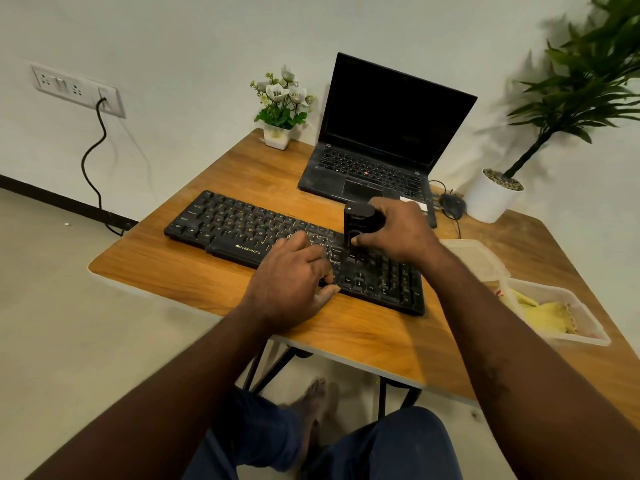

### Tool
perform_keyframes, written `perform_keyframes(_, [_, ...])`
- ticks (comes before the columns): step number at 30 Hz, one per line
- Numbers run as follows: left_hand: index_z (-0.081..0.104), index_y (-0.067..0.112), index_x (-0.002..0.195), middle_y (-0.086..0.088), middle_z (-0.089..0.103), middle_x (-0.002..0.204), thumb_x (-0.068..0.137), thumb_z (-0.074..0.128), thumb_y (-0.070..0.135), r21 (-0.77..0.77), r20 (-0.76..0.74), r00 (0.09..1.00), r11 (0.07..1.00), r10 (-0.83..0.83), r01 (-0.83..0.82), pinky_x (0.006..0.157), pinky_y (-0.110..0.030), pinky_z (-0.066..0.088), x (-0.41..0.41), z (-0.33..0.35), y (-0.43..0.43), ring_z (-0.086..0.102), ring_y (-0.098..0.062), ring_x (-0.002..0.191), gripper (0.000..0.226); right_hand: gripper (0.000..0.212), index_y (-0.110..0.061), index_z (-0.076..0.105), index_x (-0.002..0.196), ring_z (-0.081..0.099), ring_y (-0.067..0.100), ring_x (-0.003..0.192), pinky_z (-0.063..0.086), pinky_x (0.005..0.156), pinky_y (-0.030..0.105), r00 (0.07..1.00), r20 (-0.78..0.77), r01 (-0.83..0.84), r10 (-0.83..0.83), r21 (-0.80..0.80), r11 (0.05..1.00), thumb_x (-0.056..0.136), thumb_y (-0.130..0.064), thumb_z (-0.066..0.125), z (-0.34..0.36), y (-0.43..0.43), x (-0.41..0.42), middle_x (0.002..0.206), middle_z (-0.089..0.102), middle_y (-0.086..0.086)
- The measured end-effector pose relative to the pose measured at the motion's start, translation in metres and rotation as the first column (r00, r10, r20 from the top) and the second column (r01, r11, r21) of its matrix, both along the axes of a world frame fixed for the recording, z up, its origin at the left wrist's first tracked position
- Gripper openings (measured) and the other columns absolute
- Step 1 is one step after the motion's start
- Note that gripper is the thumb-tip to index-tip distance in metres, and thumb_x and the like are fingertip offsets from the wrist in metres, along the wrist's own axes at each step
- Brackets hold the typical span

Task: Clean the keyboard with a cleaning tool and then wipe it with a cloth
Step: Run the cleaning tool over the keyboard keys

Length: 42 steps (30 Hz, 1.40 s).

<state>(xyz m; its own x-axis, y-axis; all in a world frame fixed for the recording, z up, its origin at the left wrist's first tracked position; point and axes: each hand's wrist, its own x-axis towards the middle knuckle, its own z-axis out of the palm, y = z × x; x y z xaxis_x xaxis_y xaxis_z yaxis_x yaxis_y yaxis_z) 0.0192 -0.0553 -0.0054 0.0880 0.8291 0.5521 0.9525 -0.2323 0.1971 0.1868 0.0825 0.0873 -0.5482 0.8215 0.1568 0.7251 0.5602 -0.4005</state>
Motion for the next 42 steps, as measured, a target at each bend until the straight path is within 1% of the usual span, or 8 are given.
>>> perform_keyframes(4, [0.076, 0.027, 0.097, 0.011, 0.067, 0.099, 0.086, 0.071, 0.055, -0.002, -0.005, 1.000, 1.000, -0.003, 0.003, 0.076, -0.033, 0.036, 0.001, 0.000, 0.001, 0.043, -0.013, 0.098, 0.030, 0.039, -0.032, 0.068, 0.103, 0.067, 0.010, 0.094, 0.056, 0.079, 0.036, 0.998, 0.008, -0.066, 0.068, -0.159, 0.985, 0.072, -0.029, 0.092, 0.010, 0.002, 0.015, 0.098, 0.071, -0.011])
perform_keyframes(10, [0.076, 0.027, 0.096, 0.011, 0.066, 0.096, 0.086, 0.073, 0.053, 0.002, 0.002, 1.000, 1.000, -0.008, 0.008, 0.075, -0.034, 0.037, 0.000, 0.000, 0.001, 0.043, -0.014, 0.097, 0.028, 0.038, -0.035, 0.065, 0.101, 0.063, 0.001, 0.093, 0.048, 0.071, 0.020, 0.997, -0.064, -0.054, 0.048, -0.098, 0.994, 0.076, -0.025, 0.090, -0.002, -0.008, 0.017, 0.098, 0.068, -0.015])
perform_keyframes(17, [0.077, 0.024, 0.100, 0.009, 0.067, 0.097, 0.086, 0.069, 0.054, -0.005, -0.002, 1.000, 1.000, 0.007, -0.007, 0.077, -0.036, 0.041, 0.001, -0.001, 0.001, 0.044, -0.015, 0.098, 0.034, 0.046, -0.025, 0.069, 0.111, 0.068, 0.016, 0.098, 0.055, 0.078, 0.031, 0.998, 0.026, 0.056, -0.053, -0.150, 0.987, 0.072, -0.021, 0.091, 0.015, 0.006, 0.064, 0.101, 0.072, -0.006])
perform_keyframes(24, [0.075, 0.026, 0.098, 0.010, 0.065, 0.096, 0.087, 0.069, 0.054, -0.011, -0.011, 1.000, 1.000, 0.009, -0.009, 0.077, -0.037, 0.043, 0.001, -0.001, 0.000, 0.044, -0.015, 0.098, 0.031, 0.040, -0.035, 0.065, 0.106, 0.066, 0.007, 0.099, 0.055, 0.081, 0.029, 0.992, -0.122, -0.048, 0.034, -0.118, 0.992, 0.076, -0.027, 0.090, -0.008, -0.009, 0.020, 0.103, 0.070, -0.012])
perform_keyframes(30, [0.076, 0.025, 0.099, 0.009, 0.066, 0.097, 0.087, 0.070, 0.055, -0.014, -0.018, 1.000, 1.000, 0.017, -0.017, 0.076, -0.035, 0.042, 0.001, -0.001, 0.002, 0.044, -0.014, 0.097, 0.033, 0.048, -0.023, 0.068, 0.116, 0.068, 0.017, 0.100, 0.055, 0.079, 0.030, 0.991, 0.000, 0.132, -0.133, -0.053, 0.990, 0.074, -0.027, 0.091, 0.005, 0.013, 0.060, 0.106, 0.072, -0.002])
perform_keyframes(35, [0.075, 0.026, 0.099, 0.010, 0.065, 0.098, 0.088, 0.069, 0.055, -0.021, -0.009, 1.000, 1.000, 0.011, -0.011, 0.077, -0.036, 0.043, 0.001, -0.001, 0.001, 0.043, -0.014, 0.098, 0.032, 0.044, -0.029, 0.064, 0.112, 0.064, 0.007, 0.095, 0.049, 0.073, 0.023, 0.994, -0.102, 0.027, -0.043, -0.158, 0.987, 0.076, -0.027, 0.089, -0.008, 0.000, 0.032, 0.104, 0.068, -0.010])
perform_keyframes(39, [0.075, 0.026, 0.098, 0.010, 0.065, 0.097, 0.087, 0.070, 0.053, -0.023, -0.012, 1.000, 1.000, 0.013, -0.014, 0.076, -0.033, 0.039, 0.002, 0.001, -0.001, 0.041, -0.012, 0.097, 0.030, 0.050, -0.026, 0.065, 0.120, 0.063, 0.013, 0.105, 0.048, 0.080, 0.027, 0.980, -0.096, 0.174, -0.174, -0.015, 0.985, 0.076, -0.028, 0.089, -0.008, 0.010, 0.027, 0.114, 0.070, -0.004])
perform_keyframes(42, [0.075, 0.027, 0.097, 0.011, 0.064, 0.096, 0.087, 0.070, 0.054, -0.020, -0.006, 1.000, 1.000, 0.014, -0.014, 0.076, -0.033, 0.039, 0.001, 0.000, 0.000, 0.038, -0.011, 0.096, 0.029, 0.048, -0.024, 0.066, 0.118, 0.066, 0.013, 0.101, 0.051, 0.078, 0.030, 0.981, -0.138, 0.120, -0.139, -0.138, 0.983, 0.076, -0.027, 0.089, 0.001, 0.010, 0.032, 0.111, 0.072, -0.004])
